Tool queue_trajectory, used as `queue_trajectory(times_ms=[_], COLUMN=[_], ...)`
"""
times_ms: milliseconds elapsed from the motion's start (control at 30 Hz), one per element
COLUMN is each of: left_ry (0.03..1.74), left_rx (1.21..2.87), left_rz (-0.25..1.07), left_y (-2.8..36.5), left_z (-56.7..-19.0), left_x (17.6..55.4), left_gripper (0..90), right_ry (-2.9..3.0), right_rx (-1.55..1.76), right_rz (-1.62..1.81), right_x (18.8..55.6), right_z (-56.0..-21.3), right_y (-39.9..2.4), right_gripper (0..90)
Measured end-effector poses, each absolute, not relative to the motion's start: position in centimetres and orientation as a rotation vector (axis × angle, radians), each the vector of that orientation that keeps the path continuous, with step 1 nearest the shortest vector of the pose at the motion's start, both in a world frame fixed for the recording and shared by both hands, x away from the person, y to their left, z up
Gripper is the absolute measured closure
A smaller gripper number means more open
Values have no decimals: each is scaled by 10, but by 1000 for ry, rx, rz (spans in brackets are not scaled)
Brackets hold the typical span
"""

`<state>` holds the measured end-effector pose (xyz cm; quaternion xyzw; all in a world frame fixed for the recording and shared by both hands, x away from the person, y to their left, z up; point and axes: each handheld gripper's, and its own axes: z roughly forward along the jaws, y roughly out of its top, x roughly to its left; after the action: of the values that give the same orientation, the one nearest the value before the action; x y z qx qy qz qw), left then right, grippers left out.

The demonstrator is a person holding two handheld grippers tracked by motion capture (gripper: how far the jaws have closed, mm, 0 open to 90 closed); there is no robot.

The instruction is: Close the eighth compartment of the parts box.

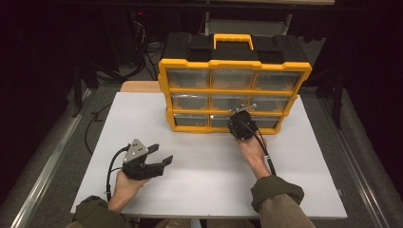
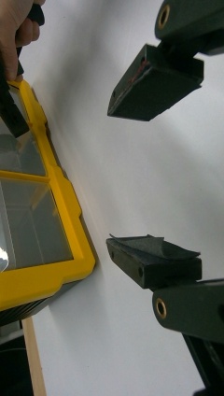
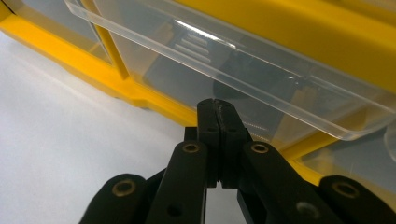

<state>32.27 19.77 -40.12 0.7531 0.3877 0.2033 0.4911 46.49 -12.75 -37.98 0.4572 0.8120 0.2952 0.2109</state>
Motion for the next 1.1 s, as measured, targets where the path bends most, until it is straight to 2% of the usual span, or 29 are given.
queue_trajectory(times_ms=[400,1100], left_ry=[946,951], left_rx=[1822,1825], left_rz=[490,495], left_y=[198,198], left_z=[-401,-401], left_x=[323,323], left_gripper=[314,314], right_ry=[2260,2306], right_rx=[1259,1146], right_rz=[819,947], right_x=[464,427], right_z=[-381,-364], right_y=[-127,-138], right_gripper=[900,899])
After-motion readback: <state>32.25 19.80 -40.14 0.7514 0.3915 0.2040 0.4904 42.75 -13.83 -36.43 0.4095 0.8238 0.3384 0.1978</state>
